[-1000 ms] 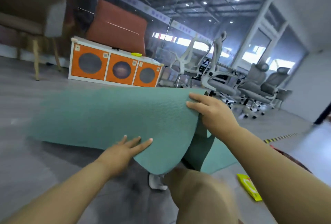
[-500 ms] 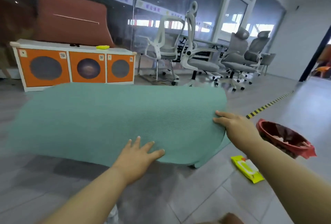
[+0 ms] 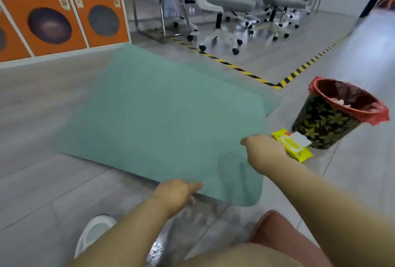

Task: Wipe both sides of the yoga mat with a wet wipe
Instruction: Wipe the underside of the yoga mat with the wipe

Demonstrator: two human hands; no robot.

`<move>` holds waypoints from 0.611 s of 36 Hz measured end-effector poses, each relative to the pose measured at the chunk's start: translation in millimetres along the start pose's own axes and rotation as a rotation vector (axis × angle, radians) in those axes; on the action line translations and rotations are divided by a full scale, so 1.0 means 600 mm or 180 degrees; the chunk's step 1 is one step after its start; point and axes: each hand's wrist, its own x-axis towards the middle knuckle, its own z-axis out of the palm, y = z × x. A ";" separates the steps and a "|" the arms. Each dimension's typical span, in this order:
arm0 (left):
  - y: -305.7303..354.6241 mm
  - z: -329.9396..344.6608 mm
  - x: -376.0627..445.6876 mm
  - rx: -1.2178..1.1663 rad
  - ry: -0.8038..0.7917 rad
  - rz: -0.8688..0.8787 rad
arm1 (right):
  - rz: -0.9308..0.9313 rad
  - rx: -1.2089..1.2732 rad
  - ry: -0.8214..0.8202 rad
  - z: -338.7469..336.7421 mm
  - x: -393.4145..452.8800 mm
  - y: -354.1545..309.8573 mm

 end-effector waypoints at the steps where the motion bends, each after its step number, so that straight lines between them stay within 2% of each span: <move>1: -0.005 0.013 0.002 0.0103 -0.0095 0.0040 | -0.0055 0.0069 -0.0066 0.015 0.000 -0.011; 8: -0.112 0.068 -0.010 0.0450 -0.0478 -0.0341 | -0.0276 0.0361 -0.0483 0.125 0.015 -0.094; 14: -0.253 0.066 -0.017 0.0564 -0.0435 -0.0801 | -0.0401 0.0403 -0.0640 0.175 0.077 -0.172; 22: -0.378 0.053 -0.001 0.0662 -0.0351 -0.1043 | -0.0624 0.0720 -0.0717 0.237 0.178 -0.330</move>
